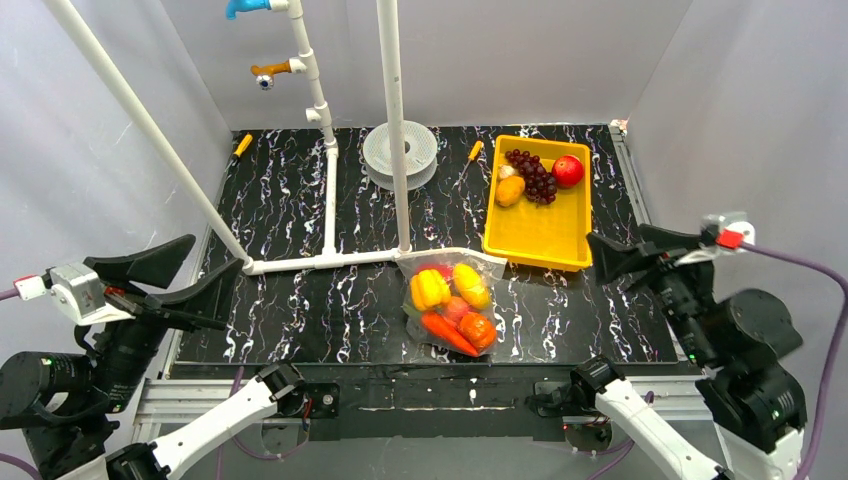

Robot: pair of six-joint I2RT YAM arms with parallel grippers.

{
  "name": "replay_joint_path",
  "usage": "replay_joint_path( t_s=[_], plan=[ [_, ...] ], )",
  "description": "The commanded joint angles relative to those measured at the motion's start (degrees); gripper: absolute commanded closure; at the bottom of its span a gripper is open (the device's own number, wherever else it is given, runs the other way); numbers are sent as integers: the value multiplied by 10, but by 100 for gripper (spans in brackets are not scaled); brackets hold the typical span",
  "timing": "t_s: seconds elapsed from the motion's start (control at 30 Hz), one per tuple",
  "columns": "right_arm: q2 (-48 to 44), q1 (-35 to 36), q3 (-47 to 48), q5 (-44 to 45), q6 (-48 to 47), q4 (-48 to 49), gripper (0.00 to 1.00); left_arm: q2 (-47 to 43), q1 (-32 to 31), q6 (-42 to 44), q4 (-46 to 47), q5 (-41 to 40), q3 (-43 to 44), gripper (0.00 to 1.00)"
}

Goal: Place the food in the zip-top bag and seal the zipper
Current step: Reset both arms

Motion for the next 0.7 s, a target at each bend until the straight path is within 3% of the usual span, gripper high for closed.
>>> replay_joint_path(
  t_s=[0.0,0.2,0.67],
  plan=[
    [-45,0,-26,53,-26,76,2,2,2,29,23,-6,3,2],
    [-44,0,-31,109,-10,76,2,-4,2,37,24,-19,-1,2],
    [-22,0,-23,85,3,46,2,4,2,32,32,-17,-24,2]
  ],
)
